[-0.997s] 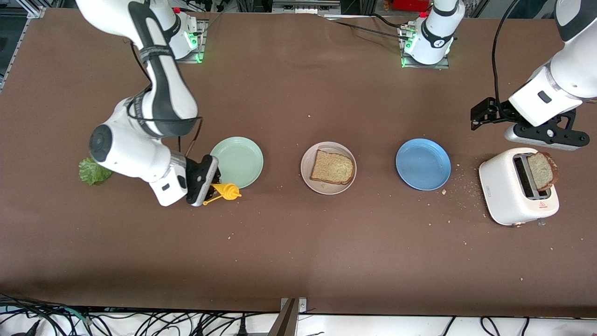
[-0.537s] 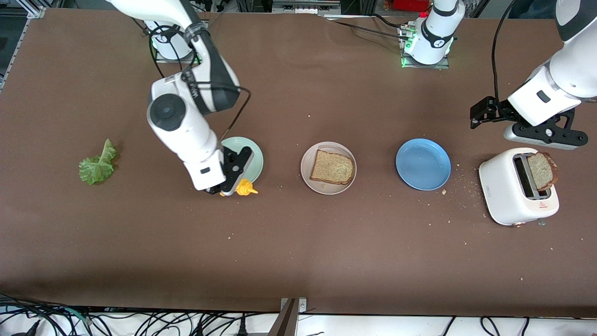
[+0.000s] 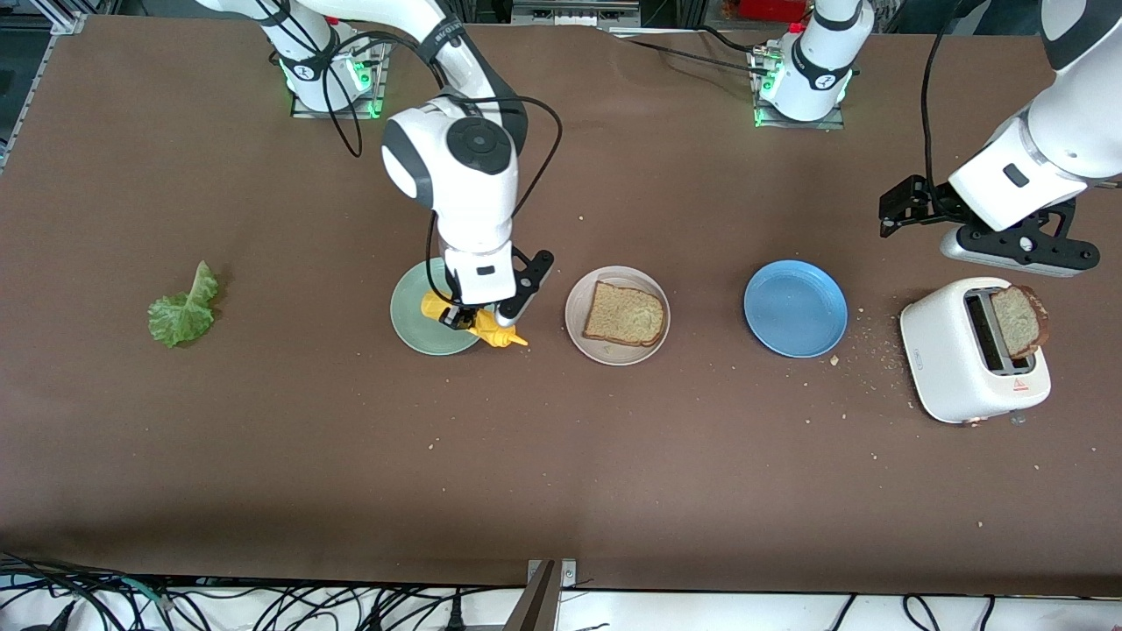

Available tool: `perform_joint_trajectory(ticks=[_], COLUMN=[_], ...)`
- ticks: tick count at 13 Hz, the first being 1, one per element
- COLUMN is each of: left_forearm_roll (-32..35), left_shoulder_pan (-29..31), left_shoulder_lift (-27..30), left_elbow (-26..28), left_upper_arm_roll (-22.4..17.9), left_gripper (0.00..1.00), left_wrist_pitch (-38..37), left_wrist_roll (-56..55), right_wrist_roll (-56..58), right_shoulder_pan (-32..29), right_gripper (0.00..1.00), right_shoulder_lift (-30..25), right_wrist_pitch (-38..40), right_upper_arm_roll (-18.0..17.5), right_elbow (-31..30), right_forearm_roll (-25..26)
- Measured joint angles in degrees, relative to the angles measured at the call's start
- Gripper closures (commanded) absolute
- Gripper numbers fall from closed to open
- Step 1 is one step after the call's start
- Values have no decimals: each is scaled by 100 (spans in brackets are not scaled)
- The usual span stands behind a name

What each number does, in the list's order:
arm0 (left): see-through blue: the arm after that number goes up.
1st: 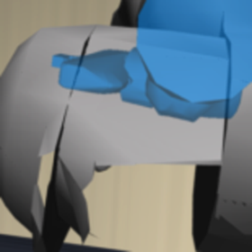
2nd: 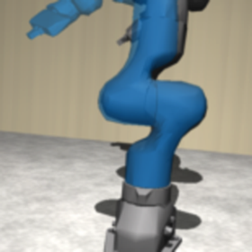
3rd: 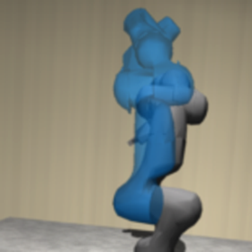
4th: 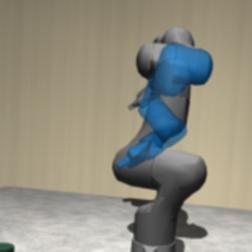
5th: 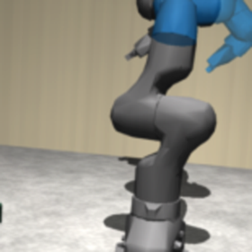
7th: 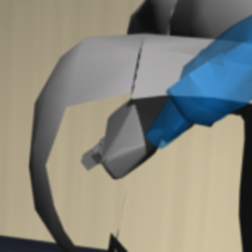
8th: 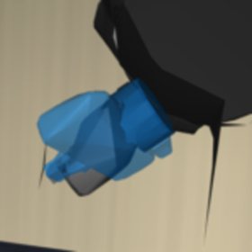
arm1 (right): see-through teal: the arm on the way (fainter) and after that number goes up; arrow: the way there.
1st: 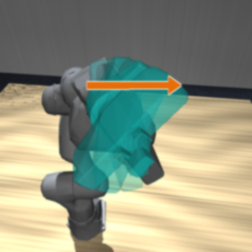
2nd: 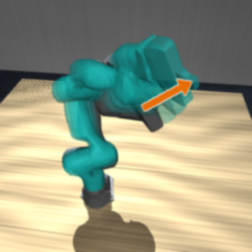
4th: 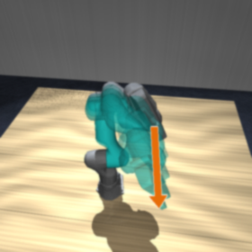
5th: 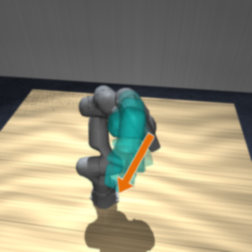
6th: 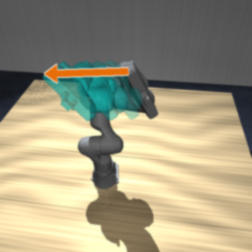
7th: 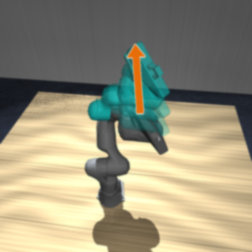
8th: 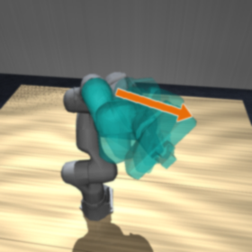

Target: Make sandwich in beige plate with both arms

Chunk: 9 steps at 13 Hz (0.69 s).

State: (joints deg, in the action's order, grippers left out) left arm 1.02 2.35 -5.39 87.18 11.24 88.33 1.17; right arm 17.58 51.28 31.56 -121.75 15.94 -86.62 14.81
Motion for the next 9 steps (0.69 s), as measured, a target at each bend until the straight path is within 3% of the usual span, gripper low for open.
perform_joint_trajectory(ticks=[4, 9], left_forearm_roll=[0, 0], left_shoulder_pan=[1, 1], left_shoulder_lift=[0, 0], left_elbow=[-10, -14], left_upper_arm_roll=[9, 9], left_gripper=[0, 0], left_wrist_pitch=[-88, -96], left_wrist_roll=[-8, -11], right_wrist_roll=[-740, -1102], right_shoulder_pan=[466, 1097], right_gripper=[100, 100], right_shoulder_lift=[384, 820], right_wrist_pitch=[114, 156], right_upper_arm_roll=[-14, -13], right_elbow=[-8, -6], right_forearm_roll=[1219, 1803])
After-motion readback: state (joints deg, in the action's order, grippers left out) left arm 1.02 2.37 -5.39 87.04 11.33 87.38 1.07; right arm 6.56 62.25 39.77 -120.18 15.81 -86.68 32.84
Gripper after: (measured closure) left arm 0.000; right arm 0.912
